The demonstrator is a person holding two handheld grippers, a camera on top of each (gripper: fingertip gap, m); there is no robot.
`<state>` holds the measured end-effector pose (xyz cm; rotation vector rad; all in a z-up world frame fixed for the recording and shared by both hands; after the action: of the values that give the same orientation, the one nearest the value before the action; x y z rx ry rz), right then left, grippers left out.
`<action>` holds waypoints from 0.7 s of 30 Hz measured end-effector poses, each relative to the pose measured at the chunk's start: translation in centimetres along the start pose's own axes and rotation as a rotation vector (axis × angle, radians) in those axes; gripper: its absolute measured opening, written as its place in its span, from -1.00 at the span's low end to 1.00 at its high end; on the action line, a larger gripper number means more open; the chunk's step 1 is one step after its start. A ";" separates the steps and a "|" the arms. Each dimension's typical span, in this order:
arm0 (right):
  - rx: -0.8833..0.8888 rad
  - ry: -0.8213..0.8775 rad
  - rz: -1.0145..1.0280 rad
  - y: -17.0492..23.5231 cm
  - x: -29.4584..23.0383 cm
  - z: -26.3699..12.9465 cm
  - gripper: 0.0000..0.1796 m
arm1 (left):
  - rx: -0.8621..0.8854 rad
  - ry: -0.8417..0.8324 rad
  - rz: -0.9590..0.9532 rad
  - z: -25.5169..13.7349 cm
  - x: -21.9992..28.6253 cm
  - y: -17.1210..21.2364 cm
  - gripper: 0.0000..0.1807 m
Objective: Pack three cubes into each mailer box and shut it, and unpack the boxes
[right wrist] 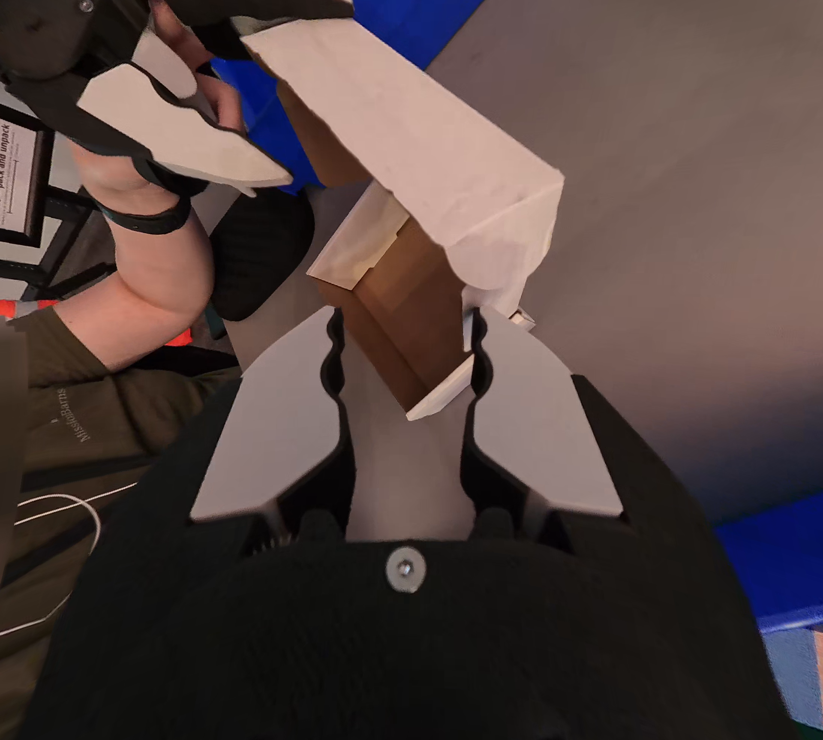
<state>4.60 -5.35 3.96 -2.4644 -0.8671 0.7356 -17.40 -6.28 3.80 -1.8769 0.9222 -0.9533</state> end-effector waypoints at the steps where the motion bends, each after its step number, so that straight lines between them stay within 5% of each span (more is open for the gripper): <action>1: 0.016 0.005 0.000 0.2 0.0 0.1 -0.38 | 0.003 0.003 -0.007 -0.1 0.1 0.0 -0.08; 13: 0.317 0.107 -0.128 0.8 0.8 2.3 -0.40 | 0.028 -0.197 -0.020 -3.1 2.0 1.2 -0.07; 21: 0.356 0.297 -0.180 -1.7 2.6 3.8 -0.38 | -0.016 -0.149 0.003 -0.6 0.9 1.1 -0.11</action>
<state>3.32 -1.57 1.13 -2.0793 -0.7575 0.4047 -17.75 -7.69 3.26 -1.9314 0.8454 -0.7948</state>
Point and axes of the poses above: each gripper's, where its closed fingertips meet, z out along the fingers, y out of its underside, x = y × z across the jaws, the point moved 9 cm from there along -z, back along the fingers, and after that the axes turned 13 degrees about y, right-handed, at the moved point
